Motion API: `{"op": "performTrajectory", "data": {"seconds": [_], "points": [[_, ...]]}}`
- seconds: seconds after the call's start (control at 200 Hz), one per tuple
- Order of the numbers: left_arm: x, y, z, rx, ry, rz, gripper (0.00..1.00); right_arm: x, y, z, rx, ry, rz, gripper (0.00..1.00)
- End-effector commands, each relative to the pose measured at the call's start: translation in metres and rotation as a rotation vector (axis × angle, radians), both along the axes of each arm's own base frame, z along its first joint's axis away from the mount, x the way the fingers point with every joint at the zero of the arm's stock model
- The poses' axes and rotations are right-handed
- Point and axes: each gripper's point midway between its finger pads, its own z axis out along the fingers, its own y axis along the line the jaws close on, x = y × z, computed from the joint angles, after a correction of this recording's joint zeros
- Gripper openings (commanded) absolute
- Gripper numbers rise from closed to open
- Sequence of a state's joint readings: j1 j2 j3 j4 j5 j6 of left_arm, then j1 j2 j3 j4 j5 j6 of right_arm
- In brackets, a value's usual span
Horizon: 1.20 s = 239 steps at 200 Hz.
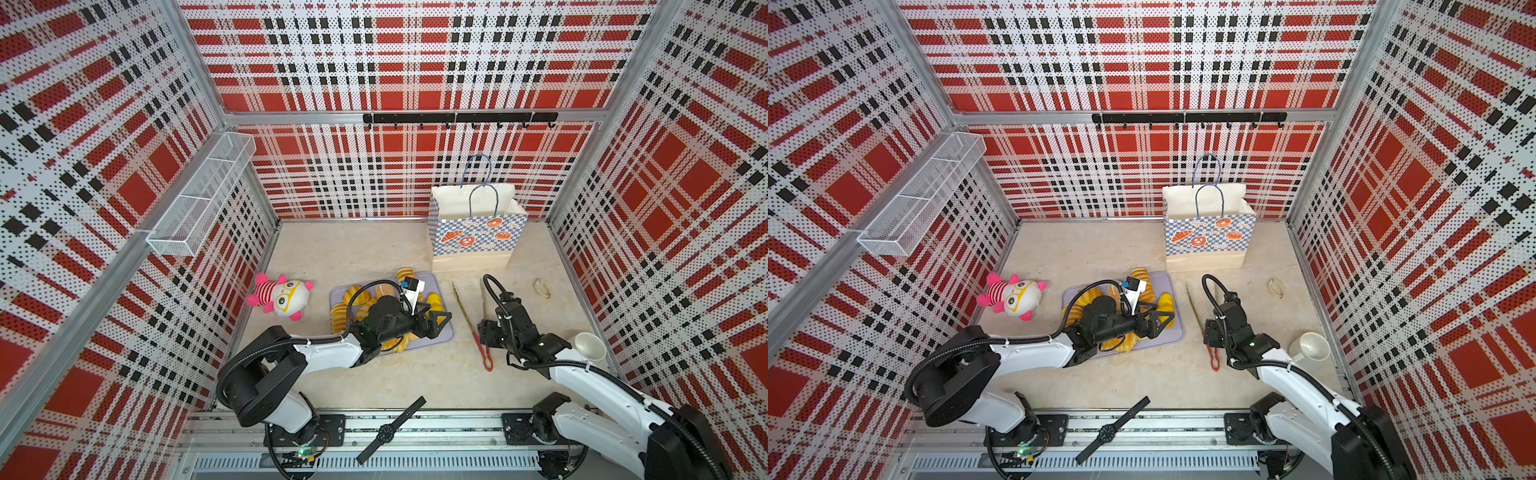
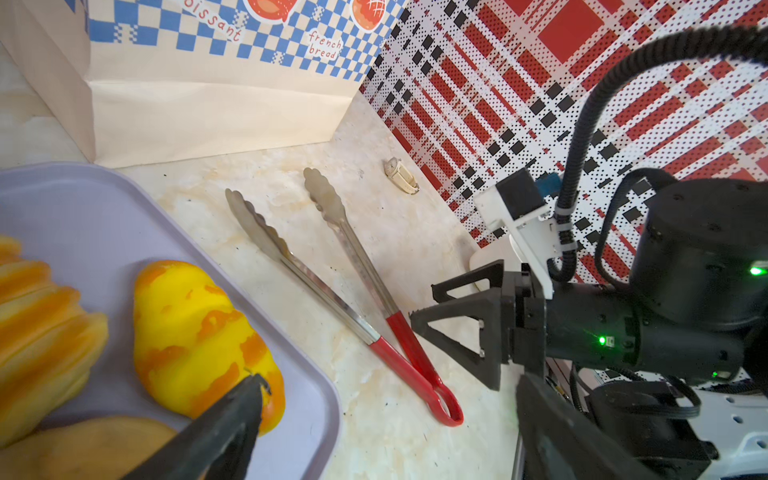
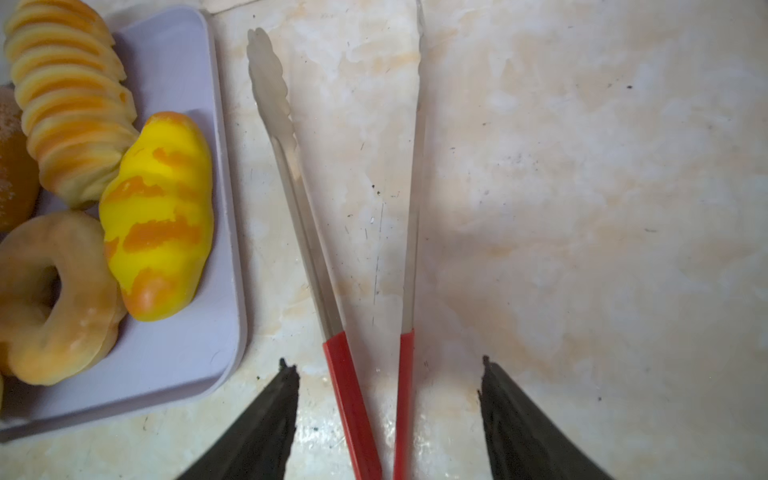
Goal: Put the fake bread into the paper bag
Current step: 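Lower the right gripper and grasp the red handles of the tongs, then lift the tongs upright with the right gripper toward the left gripper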
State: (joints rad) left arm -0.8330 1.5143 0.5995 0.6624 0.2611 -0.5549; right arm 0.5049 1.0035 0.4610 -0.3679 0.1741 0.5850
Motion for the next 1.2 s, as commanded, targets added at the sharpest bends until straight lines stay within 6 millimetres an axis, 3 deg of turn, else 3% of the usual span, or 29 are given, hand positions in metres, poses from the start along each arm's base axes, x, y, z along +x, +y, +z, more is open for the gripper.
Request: {"op": "performTrajectory", "data": {"seconds": [0.0, 0.301, 0.546, 0.706, 0.947, 1.192], "points": [[0.001, -0.010, 0.011, -0.015, -0.027, -0.031, 0.97, -0.006, 0.009, -0.010, -0.032, 0.062, 0.056, 0.73], [-0.002, -0.016, 0.007, -0.001, -0.009, -0.061, 0.96, -0.011, 0.018, -0.039, -0.128, 0.167, 0.080, 0.74], [-0.001, -0.013, 0.012, -0.003, -0.024, -0.049, 0.96, -0.002, 0.014, -0.044, -0.178, 0.148, 0.057, 0.64], [0.000, -0.012, 0.014, -0.004, -0.030, -0.042, 0.96, 0.005, 0.017, -0.043, -0.191, 0.139, 0.066, 0.63], [-0.001, -0.011, 0.016, -0.007, -0.035, -0.043, 0.96, 0.012, 0.022, -0.047, -0.176, 0.125, 0.068, 0.52], [-0.001, -0.010, 0.017, -0.009, -0.037, -0.041, 0.96, 0.013, 0.018, -0.045, -0.175, 0.093, 0.042, 0.30]]}}
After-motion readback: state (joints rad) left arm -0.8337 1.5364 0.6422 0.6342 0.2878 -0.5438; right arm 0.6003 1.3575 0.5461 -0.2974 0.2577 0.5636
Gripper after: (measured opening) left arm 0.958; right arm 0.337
